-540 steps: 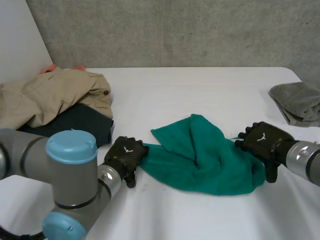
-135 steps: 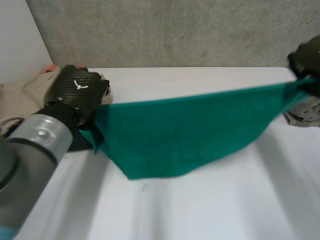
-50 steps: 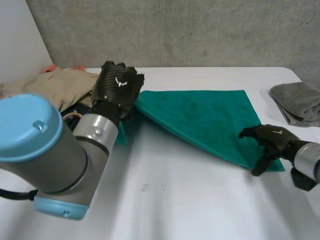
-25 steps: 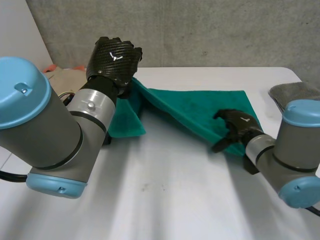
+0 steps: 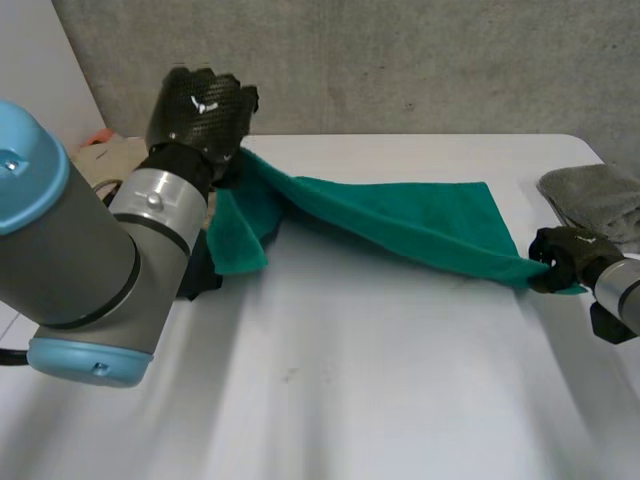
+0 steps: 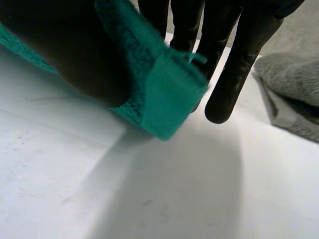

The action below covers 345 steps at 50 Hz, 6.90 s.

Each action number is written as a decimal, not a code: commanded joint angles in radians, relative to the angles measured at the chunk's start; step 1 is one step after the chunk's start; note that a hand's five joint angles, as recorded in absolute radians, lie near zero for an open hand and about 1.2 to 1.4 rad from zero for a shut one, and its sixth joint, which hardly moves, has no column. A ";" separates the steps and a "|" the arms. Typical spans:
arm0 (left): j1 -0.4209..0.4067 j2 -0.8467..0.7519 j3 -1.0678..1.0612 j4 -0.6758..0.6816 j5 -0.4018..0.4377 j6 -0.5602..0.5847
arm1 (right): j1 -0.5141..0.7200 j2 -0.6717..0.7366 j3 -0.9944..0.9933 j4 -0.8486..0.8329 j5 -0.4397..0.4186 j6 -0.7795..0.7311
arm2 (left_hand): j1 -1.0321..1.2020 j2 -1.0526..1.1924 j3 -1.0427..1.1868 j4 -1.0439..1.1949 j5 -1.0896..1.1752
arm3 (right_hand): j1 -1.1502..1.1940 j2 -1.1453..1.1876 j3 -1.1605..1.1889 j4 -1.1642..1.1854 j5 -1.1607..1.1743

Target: Fold the laundry.

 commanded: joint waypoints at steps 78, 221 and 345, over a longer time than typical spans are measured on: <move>-0.064 -0.258 -0.311 -0.092 -0.044 -0.334 | -0.185 -0.154 0.081 -0.010 0.048 -0.556 | 0.247 0.200 0.202 0.193 0.246 | 0.404 0.223 0.213 0.209 0.233; 0.030 -0.698 0.364 0.153 -0.024 0.447 | 0.042 0.198 -0.283 -0.168 0.274 -0.868 | -0.409 -0.457 -0.454 -0.463 -0.410 | -0.419 -0.600 -0.610 -0.614 -0.590; -0.067 -0.120 -0.276 0.250 -0.053 0.214 | 0.229 -0.130 0.081 -0.153 0.125 -0.572 | -0.974 -1.022 -1.019 -1.028 -0.975 | 0.404 0.223 0.213 0.209 0.233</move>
